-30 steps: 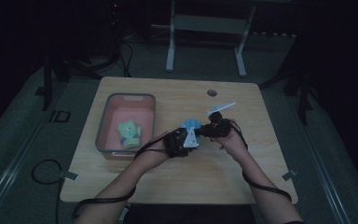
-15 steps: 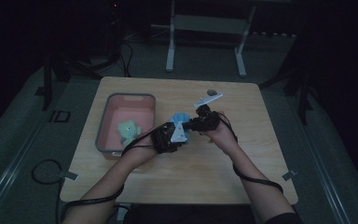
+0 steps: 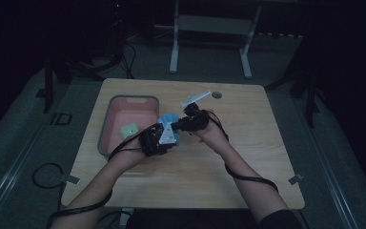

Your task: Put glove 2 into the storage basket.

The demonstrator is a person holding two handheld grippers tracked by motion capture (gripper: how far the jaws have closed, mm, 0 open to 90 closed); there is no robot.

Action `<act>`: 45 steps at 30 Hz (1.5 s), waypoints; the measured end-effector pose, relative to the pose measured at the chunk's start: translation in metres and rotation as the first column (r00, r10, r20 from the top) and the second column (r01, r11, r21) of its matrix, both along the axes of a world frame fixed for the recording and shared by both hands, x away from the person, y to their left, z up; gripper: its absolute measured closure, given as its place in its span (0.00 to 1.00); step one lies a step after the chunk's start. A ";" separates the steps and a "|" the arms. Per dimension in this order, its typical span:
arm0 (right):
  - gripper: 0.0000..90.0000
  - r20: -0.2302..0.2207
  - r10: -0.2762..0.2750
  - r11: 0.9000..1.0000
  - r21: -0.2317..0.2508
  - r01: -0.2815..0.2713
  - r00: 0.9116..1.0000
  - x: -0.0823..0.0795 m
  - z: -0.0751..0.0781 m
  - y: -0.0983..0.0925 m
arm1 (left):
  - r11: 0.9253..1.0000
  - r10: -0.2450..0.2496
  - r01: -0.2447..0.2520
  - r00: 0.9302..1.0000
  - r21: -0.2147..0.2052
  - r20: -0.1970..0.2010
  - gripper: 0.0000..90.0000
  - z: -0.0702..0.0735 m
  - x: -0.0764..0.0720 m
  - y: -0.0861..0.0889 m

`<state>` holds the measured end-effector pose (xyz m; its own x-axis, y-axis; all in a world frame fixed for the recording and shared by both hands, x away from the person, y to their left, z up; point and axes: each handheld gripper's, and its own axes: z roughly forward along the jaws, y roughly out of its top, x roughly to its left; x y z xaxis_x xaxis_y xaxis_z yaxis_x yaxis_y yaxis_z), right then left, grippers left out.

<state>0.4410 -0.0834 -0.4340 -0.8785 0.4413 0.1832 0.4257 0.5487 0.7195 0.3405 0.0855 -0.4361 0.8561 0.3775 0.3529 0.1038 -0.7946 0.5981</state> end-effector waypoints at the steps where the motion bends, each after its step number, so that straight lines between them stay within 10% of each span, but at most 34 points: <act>1: 0.85 0.000 0.005 1.000 -0.001 -0.005 1.000 0.000 0.000 0.004 | 1.000 0.008 -0.008 1.000 0.002 0.004 0.83 0.000 -0.001 0.004; 29: 0.85 0.001 0.123 0.992 -0.005 -0.123 0.992 0.007 0.003 0.111 | 0.989 0.149 -0.148 0.989 0.021 -0.020 0.83 -0.006 -0.007 0.090; 45: 0.85 -0.060 0.099 0.994 -0.036 -0.101 0.993 0.019 -0.030 0.132 | 0.982 0.184 -0.180 0.980 0.056 -0.074 0.82 -0.028 0.001 0.101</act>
